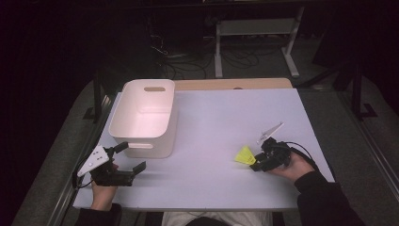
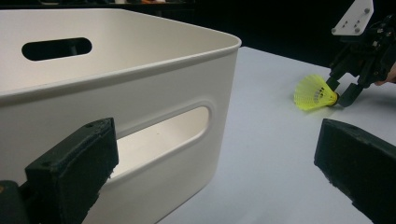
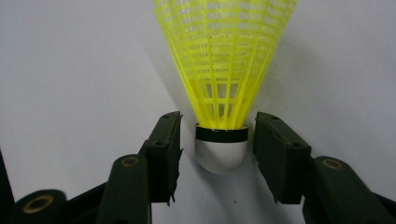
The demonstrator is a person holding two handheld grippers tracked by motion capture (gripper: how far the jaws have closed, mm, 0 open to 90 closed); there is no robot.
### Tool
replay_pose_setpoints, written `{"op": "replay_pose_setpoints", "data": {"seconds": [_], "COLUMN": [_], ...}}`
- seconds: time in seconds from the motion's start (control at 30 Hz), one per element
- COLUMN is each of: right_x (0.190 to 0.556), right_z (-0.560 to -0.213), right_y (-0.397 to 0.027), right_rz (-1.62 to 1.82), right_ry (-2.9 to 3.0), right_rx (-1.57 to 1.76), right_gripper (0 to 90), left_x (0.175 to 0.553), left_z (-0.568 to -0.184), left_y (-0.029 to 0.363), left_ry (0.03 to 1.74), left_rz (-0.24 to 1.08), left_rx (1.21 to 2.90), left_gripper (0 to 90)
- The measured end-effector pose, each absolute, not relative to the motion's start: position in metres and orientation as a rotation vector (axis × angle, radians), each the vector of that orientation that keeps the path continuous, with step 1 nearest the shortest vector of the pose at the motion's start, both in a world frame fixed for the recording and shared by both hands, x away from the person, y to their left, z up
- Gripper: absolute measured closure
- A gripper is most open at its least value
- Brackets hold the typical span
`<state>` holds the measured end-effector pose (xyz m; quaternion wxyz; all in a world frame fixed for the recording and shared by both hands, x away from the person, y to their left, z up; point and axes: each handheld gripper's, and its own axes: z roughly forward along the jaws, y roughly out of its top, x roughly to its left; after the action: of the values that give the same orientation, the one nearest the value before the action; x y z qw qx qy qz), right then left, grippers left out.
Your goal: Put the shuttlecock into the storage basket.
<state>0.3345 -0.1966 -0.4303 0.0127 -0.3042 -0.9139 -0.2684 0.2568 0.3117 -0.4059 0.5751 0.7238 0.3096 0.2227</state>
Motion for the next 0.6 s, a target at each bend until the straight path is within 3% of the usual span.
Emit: {"op": "replay_pose_setpoints", "data": {"seconds": [0.17,0.6], "right_x": [0.3345,0.3351], "right_z": [-0.431,-0.4242], "right_y": [-0.197,-0.1988], "right_rz": [-0.826,-0.834], "right_ry": [-2.855,-2.858], "right_rx": [-0.942,-0.945], "right_gripper": [62.1,62.9], "left_x": [0.2568,0.2567], "left_z": [-0.4059,-0.4059], "left_y": [0.3117,0.3117], "left_ry": [0.726,0.725], "left_rz": [0.522,0.521], "left_rx": [1.695,1.696], "left_gripper": [0.0,0.0]}}
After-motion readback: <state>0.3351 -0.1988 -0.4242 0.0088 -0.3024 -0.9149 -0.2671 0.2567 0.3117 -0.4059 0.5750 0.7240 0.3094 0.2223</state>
